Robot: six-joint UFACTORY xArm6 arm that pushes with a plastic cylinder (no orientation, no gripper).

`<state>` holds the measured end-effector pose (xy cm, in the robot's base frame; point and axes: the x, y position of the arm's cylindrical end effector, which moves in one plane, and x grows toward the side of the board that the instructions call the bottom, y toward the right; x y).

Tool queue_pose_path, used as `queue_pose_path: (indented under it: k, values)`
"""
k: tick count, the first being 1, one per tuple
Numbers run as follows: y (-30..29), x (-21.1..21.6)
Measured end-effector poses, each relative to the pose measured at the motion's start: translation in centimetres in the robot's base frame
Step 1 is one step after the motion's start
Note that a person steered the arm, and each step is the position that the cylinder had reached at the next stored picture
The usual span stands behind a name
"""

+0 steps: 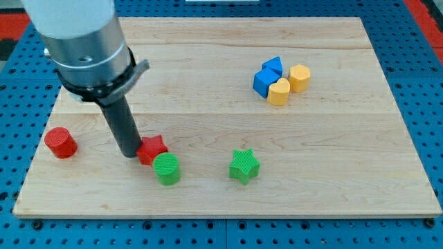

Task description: Move the green circle to the left of the green star

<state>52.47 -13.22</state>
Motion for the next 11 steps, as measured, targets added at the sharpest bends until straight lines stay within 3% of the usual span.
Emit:
queue_pose_path:
  k: [2, 5, 7, 8, 9, 11]
  values:
    - [-0.7, 2.3]
    - [9.5, 3.1]
    - [5.3, 4.7]
    - [8.4, 6.6]
    - [11.7, 6.4]
    - [12.3, 5.2]
